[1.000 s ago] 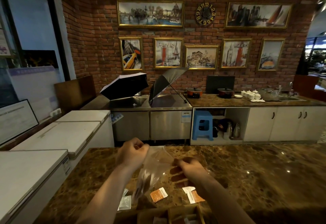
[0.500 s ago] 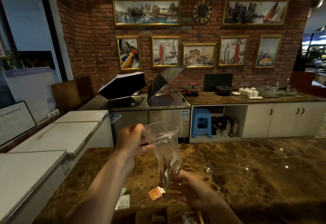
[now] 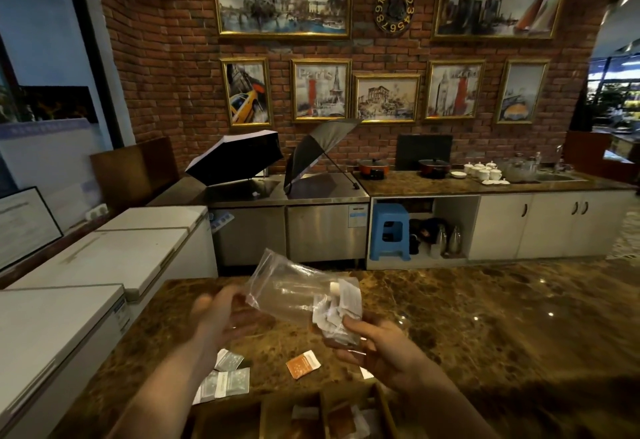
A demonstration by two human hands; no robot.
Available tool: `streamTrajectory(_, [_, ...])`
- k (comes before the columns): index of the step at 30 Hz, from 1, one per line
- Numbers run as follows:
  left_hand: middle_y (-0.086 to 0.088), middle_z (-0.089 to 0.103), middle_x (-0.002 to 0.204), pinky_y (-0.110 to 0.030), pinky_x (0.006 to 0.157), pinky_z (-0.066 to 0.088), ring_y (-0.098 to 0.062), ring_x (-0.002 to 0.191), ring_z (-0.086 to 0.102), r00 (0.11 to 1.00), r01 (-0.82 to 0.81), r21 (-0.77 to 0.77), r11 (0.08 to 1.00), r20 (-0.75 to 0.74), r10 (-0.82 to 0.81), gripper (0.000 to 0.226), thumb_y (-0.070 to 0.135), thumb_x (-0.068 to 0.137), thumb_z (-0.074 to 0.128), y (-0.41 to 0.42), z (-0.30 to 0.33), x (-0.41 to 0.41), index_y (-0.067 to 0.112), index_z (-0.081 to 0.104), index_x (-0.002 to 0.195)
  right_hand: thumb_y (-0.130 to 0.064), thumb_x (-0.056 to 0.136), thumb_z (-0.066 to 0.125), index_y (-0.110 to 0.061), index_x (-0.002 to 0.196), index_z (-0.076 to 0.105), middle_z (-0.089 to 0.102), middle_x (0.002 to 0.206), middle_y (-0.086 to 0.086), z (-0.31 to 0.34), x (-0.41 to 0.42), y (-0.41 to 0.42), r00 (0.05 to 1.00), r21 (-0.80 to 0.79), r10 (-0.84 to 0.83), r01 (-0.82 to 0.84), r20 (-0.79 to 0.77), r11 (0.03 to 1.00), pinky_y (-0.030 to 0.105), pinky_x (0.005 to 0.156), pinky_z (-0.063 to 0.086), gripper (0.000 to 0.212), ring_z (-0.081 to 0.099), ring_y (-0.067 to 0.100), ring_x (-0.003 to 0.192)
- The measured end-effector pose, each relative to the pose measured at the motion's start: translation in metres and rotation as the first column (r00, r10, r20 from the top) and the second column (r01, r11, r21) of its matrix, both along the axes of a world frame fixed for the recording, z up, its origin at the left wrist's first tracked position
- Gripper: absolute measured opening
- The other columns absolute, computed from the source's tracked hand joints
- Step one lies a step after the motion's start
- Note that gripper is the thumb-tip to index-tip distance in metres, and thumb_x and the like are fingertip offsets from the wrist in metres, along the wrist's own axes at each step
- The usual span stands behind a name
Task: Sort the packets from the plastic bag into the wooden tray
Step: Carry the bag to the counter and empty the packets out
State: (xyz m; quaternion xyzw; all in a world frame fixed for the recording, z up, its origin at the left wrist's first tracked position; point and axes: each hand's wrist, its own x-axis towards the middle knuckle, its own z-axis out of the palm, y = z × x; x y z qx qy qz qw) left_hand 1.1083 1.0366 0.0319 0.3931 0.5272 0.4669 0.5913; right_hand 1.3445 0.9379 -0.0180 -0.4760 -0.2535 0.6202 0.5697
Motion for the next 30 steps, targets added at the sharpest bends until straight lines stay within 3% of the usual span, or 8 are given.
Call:
streamTrajectory(4, [-0.012,0.073,0.094,-0.05,0.086,0.058,-0.029,0.086,0.069,0.967,-0.093,0.166,0.982,-0.218,0.129,0.018,0.034,0.093,0.067,0.013,-0.011,-0.003,0.016,0.066,0.09,-0.007,0.091,0.068,-0.008,0.124,0.057,0.073,0.11,0.021,-0.003,0.008,0.003,0.981,-0.031,-0.056,0.063,0.188,0.998,0.05,0.081,0.061,0.034,0.074,0.037,0.094])
streamTrajectory(7, [-0.001,0.069,0.092,-0.033,0.076,0.048,-0.024,0.093,0.065,0.895,0.082,0.377,0.923,-0.434,0.098,0.018,0.039,0.092,0.067,0.013,-0.008,0.004,0.022,0.065,0.098,-0.01,0.095,0.064,-0.011,0.123,0.059,0.071,0.112,0.02,0.0,0.012,0.006,0.94,-0.049,-0.007,0.026,0.34,0.998,0.053,0.083,0.06,0.029,0.075,0.034,0.089])
streamTrajectory(10, [0.002,0.07,0.099,-0.029,0.072,0.046,-0.018,0.095,0.066,0.835,0.309,0.453,0.836,-0.551,-0.01,0.019,0.033,0.089,0.07,0.015,-0.008,0.022,0.027,0.061,0.105,-0.012,0.097,0.061,-0.014,0.126,0.056,0.069,0.113,0.017,0.005,0.013,0.01,0.871,-0.061,0.057,-0.031,0.488,0.998,0.052,0.079,0.061,0.03,0.076,0.032,0.085])
streamTrajectory(16, [0.013,0.051,0.138,-0.031,0.091,0.041,-0.019,0.124,0.056,0.552,0.681,0.232,0.695,-0.786,-0.278,0.054,0.049,0.094,0.059,0.001,-0.013,0.061,0.051,0.033,0.141,-0.014,0.097,0.059,-0.017,0.13,0.051,0.065,0.117,0.011,0.016,0.009,0.014,0.725,-0.104,0.19,-0.162,0.662,0.981,0.052,0.078,0.062,0.034,0.074,0.029,0.091])
streamTrajectory(18, [0.007,0.053,0.144,-0.033,0.095,0.043,-0.019,0.125,0.056,0.528,0.706,0.19,0.682,-0.783,-0.328,0.061,0.048,0.094,0.059,0.0,-0.018,0.069,0.055,0.027,0.145,-0.015,0.096,0.06,-0.019,0.131,0.05,0.064,0.118,0.01,0.017,0.007,0.015,0.674,-0.13,0.237,-0.207,0.699,0.97,0.05,0.077,0.063,0.037,0.075,0.026,0.091])
streamTrajectory(20, [0.005,0.058,0.137,-0.031,0.088,0.043,-0.018,0.115,0.06,0.501,0.717,0.168,0.677,-0.799,-0.332,0.062,0.045,0.095,0.06,0.0,-0.023,0.07,0.054,0.026,0.145,-0.014,0.096,0.06,-0.023,0.131,0.049,0.063,0.118,0.007,0.019,0.005,0.016,0.604,-0.161,0.283,-0.249,0.745,0.955,0.047,0.076,0.063,0.038,0.074,0.025,0.092])
streamTrajectory(26, [0.01,0.063,0.113,-0.032,0.089,0.053,-0.008,0.101,0.061,0.539,0.695,0.187,0.694,-0.774,-0.332,0.047,0.033,0.084,0.077,-0.001,-0.037,0.057,0.044,0.056,0.125,-0.011,0.095,0.063,-0.025,0.129,0.048,0.058,0.111,0.0,0.023,0.003,0.018,0.446,-0.239,0.349,-0.283,0.824,0.929,0.03,0.067,0.063,0.04,0.071,0.02,0.086])
streamTrajectory(30, [0.01,0.064,0.105,-0.031,0.08,0.058,-0.006,0.092,0.063,0.546,0.663,0.155,0.732,-0.77,-0.331,0.031,0.033,0.08,0.081,0.003,-0.048,0.043,0.039,0.064,0.105,-0.014,0.091,0.069,-0.026,0.12,0.054,0.061,0.111,0.0,0.015,-0.002,0.024,0.365,-0.21,0.303,-0.272,0.88,0.939,0.029,0.069,0.063,0.035,0.07,0.018,0.089])
